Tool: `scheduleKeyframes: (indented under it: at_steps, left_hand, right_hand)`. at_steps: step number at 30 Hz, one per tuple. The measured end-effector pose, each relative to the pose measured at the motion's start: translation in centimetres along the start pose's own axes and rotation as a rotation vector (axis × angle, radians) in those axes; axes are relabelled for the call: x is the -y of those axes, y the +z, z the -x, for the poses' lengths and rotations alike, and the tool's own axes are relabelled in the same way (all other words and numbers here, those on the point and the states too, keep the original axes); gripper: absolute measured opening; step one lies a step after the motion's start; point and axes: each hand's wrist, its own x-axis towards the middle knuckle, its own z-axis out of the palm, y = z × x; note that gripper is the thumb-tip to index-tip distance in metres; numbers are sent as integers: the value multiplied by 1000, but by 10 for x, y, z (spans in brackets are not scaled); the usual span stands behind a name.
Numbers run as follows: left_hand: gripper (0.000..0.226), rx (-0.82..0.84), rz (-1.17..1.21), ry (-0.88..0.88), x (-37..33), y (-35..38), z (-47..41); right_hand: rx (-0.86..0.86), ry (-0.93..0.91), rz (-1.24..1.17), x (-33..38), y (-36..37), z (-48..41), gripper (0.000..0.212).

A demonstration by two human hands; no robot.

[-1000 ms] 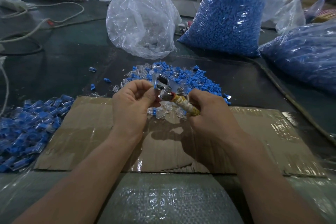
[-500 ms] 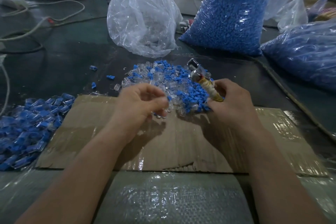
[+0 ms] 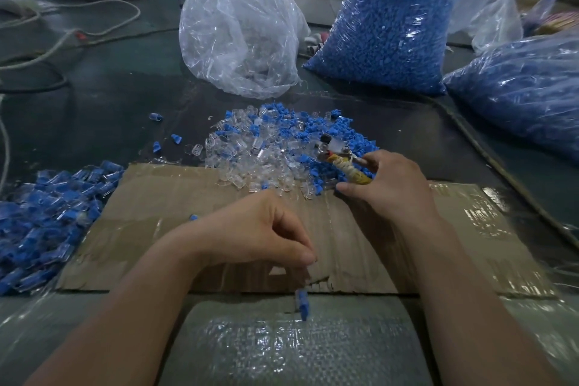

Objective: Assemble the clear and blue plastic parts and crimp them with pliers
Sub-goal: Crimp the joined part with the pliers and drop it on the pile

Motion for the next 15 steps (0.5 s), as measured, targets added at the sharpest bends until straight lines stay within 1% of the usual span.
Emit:
scheduleKeyframes:
  at_steps: [1,2,3,5,6,7,9,11,13,15]
  left_hand:
    - [10,-55,1,5,-1,0,-1]
    - [13,-162,-22,18,0,-1,-2]
    - [15,-316,-65,31,1,-3,-4]
    - [18,-679,-167,41,6,-9,-7]
    - [20,-824,-218,32,10,-12,-9]
    - [20,-915,-269,9,13,-15,-9]
    - [20,-969,-375,-50,18,-18,-11]
    - [27,-975,-458,-88,20,-19,-12]
    - [35,-947,-519,-115,21,-19,-12]
    - [40,-875,-565,-150,21,-19,-13]
  right_hand:
    - [11,14,-3,-1,0,0,73]
    - [23,27,-9,-1,0,-1,73]
    - [33,38,-15,-2,0,-2,73]
    - [53,56,-19,-3,1,-3,73]
    - [61,62,-14,-4,1,-3,73]
    - [70,64,-3,-4,1,-4,73]
    - [89,61,12,-5,3,-4,72]
    - [110,62,2,-5,3,-5,73]
    - [143,69,-17,-6,3,-6,76]
    - [176,76,-24,-6,4,-7,79]
